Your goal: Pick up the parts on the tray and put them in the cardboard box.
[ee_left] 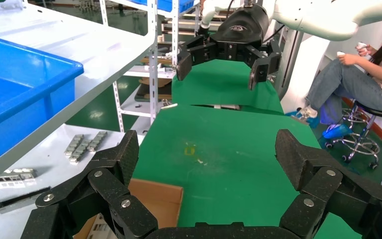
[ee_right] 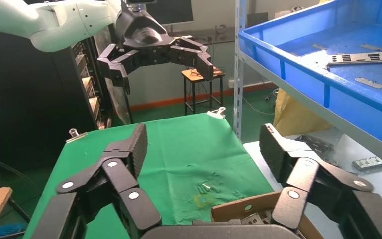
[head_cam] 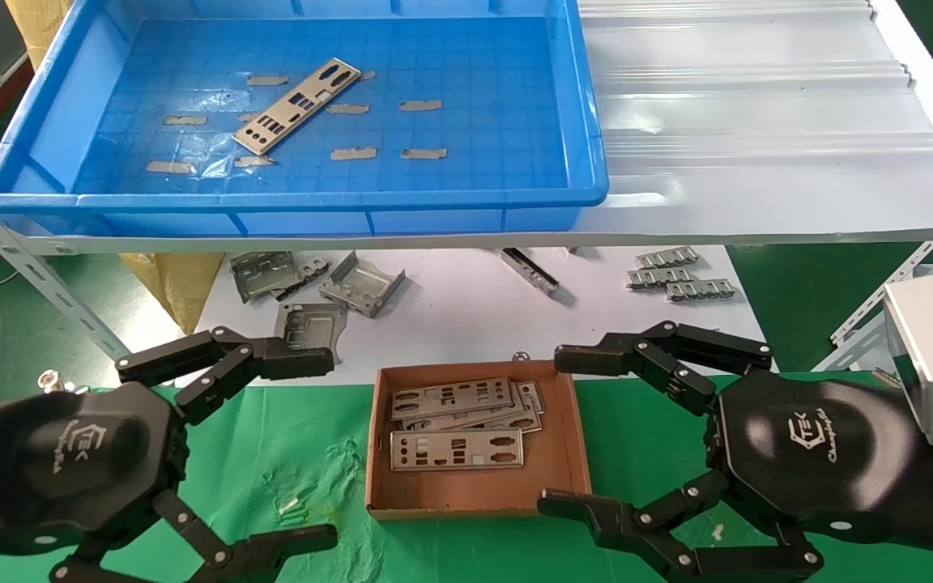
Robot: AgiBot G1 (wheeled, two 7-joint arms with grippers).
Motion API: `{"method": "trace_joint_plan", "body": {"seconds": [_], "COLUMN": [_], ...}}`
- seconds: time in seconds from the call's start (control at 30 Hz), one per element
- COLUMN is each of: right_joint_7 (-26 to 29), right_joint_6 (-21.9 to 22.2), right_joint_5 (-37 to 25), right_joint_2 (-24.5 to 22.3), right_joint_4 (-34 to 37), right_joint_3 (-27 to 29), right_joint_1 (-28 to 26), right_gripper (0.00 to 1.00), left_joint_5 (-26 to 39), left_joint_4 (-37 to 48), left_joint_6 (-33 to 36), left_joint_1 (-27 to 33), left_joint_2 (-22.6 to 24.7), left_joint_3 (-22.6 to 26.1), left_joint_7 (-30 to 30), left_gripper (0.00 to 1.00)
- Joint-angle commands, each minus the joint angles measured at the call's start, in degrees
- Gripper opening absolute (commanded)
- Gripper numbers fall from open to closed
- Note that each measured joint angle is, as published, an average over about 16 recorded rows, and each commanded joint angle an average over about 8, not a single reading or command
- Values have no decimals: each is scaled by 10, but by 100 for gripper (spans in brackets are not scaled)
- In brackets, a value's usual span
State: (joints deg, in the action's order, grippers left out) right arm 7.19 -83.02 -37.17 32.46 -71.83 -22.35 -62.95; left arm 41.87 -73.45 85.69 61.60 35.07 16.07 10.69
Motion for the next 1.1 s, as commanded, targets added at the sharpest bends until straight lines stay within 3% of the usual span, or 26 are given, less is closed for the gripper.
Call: {"method": "trace_joint_plan", "body": {"seconds": [0.03, 1.1], "right_joint_7": [0, 0], "right_joint_6": [0, 0], "right_joint_5": [0, 0], "right_joint_2": [0, 0], "right_joint_4": [0, 0], "right_joint_3": [0, 0], "right_joint_1": [0, 0], "right_gripper": [0, 0], "left_joint_5": [0, 0], "left_joint_4": [0, 0], "left_joint_6": [0, 0], "left_joint_1": [0, 0], "left_joint_2": [0, 0], "left_joint_3": [0, 0], "left_joint_7": [0, 0], "left_gripper": [100, 100]}}
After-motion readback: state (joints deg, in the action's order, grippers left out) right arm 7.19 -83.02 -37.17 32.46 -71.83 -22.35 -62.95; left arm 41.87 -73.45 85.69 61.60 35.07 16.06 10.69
